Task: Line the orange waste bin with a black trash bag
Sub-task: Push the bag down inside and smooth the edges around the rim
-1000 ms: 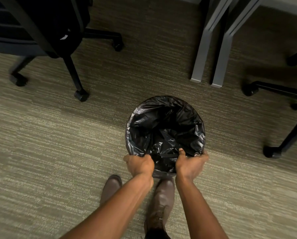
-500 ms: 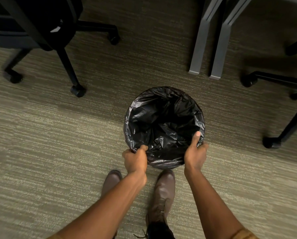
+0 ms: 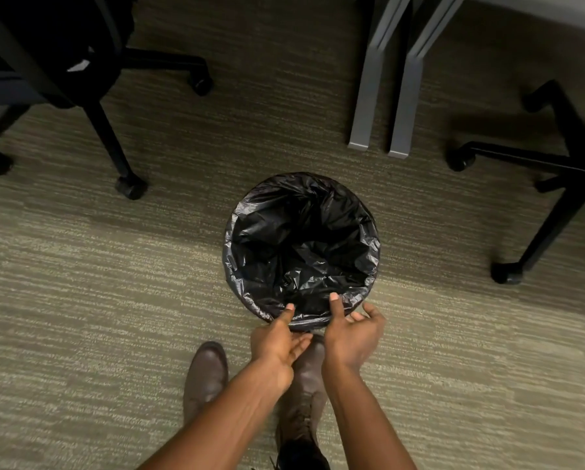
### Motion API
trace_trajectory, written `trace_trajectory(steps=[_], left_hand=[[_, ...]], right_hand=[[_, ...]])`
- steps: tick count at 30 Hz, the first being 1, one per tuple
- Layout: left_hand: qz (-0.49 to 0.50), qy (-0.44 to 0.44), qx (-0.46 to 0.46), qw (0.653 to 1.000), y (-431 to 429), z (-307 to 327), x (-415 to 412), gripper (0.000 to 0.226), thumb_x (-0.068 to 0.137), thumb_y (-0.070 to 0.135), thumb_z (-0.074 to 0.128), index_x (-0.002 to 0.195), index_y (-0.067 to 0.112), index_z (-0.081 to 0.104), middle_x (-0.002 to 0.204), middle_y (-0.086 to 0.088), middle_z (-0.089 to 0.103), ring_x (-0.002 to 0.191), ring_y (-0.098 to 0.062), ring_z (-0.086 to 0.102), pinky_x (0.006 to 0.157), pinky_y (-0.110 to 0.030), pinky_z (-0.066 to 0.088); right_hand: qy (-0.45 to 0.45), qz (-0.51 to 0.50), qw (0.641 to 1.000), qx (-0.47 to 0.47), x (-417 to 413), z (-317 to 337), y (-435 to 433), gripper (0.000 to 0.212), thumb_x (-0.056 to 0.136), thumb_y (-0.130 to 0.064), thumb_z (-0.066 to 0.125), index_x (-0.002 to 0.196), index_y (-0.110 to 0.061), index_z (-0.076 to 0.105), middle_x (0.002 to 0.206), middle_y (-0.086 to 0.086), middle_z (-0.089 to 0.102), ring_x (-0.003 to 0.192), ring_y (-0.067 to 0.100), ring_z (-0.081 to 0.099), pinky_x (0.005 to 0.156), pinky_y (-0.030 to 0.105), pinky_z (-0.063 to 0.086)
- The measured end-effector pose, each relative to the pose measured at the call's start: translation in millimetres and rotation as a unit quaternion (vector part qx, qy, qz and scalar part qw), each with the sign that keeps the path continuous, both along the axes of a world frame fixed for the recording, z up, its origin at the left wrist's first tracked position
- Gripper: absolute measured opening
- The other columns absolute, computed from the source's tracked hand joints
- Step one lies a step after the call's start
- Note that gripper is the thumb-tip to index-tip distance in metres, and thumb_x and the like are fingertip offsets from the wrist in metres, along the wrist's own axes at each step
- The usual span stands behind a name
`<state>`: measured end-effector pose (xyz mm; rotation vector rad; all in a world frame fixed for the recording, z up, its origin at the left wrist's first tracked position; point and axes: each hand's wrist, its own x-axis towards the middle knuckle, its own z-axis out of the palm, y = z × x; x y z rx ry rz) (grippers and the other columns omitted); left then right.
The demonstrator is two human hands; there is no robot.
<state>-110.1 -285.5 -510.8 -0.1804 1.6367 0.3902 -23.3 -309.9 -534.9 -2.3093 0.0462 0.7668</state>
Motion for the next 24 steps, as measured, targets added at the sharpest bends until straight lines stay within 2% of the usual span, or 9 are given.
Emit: trace_trajectory(steps=[4,6,8,10,12,17,19,22,24], left_hand=[[0.003,-0.033,0.008,0.999,5.9,-6.9,-6.3,0.024,0.110,0.001,0.056,0.128,-0.011,0.067,0.132,-0.034,0.072,0.113,-0.042,0.071,0.099,-0.046,0.063],[-0.010,-0.045,0.006,0.999,7.4,-11.6,-8.8,0.020,0.110,-0.003,0.052,0.121,-0.012,0.067,0.137,-0.037,0.069,0.123,-0.045,0.071,0.104,-0.048,0.061],[-0.008,-0.046,0.007,0.999,11.2,-12.2,-9.9,0.017,0.109,-0.006,0.050,0.104,-0.007,0.066,0.136,-0.037,0.069,0.116,-0.043,0.073,0.099,-0.046,0.062],[0.011,-0.044,0.011,0.999,13.6,-13.6,-9.5,0.016,0.107,-0.010,0.051,0.101,-0.006,0.065,0.135,-0.037,0.070,0.098,-0.038,0.075,0.088,-0.043,0.064],[0.023,-0.053,0.009,0.998,12.9,-15.3,-7.5,0.015,0.106,-0.012,0.051,0.101,-0.007,0.064,0.136,-0.037,0.070,0.090,-0.035,0.074,0.089,-0.044,0.063],[0.021,-0.044,0.007,0.999,11.9,-20.4,-10.7,0.015,0.104,-0.013,0.051,0.102,-0.007,0.064,0.139,-0.037,0.068,0.115,-0.044,0.072,0.099,-0.049,0.062],[0.026,-0.050,0.002,0.998,13.3,-22.8,-13.5,0.016,0.104,-0.013,0.050,0.099,-0.005,0.063,0.138,-0.036,0.068,0.123,-0.046,0.071,0.106,-0.050,0.059],[0.043,-0.070,-0.003,0.997,16.0,-25.5,-18.3,0.015,0.103,-0.015,0.051,0.100,-0.005,0.063,0.130,-0.038,0.070,0.108,-0.046,0.074,0.106,-0.053,0.060],[0.049,-0.091,-0.005,0.995,17.8,-25.7,-21.6,0.017,0.101,-0.017,0.050,0.102,-0.006,0.063,0.128,-0.039,0.069,0.107,-0.046,0.074,0.104,-0.053,0.061]], right_hand=[[0.006,0.023,0.999,-0.048,8.0,-11.4,15.9,0.067,0.087,-0.005,0.084,0.145,-0.003,0.050,0.133,0.017,0.065,0.118,0.034,0.066,0.106,0.044,0.055],[0.005,0.039,0.998,-0.057,9.1,-14.6,20.6,0.069,0.088,0.001,0.081,0.148,-0.002,0.047,0.133,0.017,0.067,0.121,0.034,0.066,0.108,0.043,0.054],[-0.001,0.051,0.997,-0.059,10.0,-16.9,22.2,0.070,0.089,0.004,0.078,0.150,-0.002,0.046,0.128,0.015,0.070,0.115,0.032,0.068,0.104,0.042,0.056],[0.003,0.050,0.997,-0.058,13.0,-18.7,23.6,0.065,0.090,0.007,0.075,0.148,-0.001,0.047,0.118,0.013,0.072,0.102,0.026,0.067,0.092,0.033,0.055],[0.016,0.043,0.998,-0.047,18.3,-21.3,23.5,0.056,0.092,0.009,0.068,0.143,-0.002,0.050,0.105,0.008,0.070,0.096,0.026,0.067,0.085,0.031,0.053],[0.071,0.039,0.997,-0.011,32.8,-33.4,17.1,0.036,0.093,0.009,0.058,0.124,-0.010,0.056,0.093,-0.002,0.067,0.084,0.016,0.067,0.068,0.026,0.050],[0.097,0.039,0.995,0.000,41.2,-38.6,16.7,0.030,0.092,0.008,0.062,0.112,-0.015,0.058,0.098,0.003,0.072,0.089,0.018,0.070,0.068,0.028,0.053],[0.141,0.043,0.989,0.005,56.6,-43.8,20.7,0.030,0.088,0.007,0.065,0.107,-0.016,0.063,0.102,0.008,0.076,0.096,0.027,0.073,0.085,0.044,0.063],[0.168,0.046,0.985,-0.016,67.1,-45.3,26.7,0.027,0.085,0.005,0.066,0.107,-0.012,0.066,0.102,0.012,0.077,0.094,0.030,0.074,0.081,0.048,0.066]])
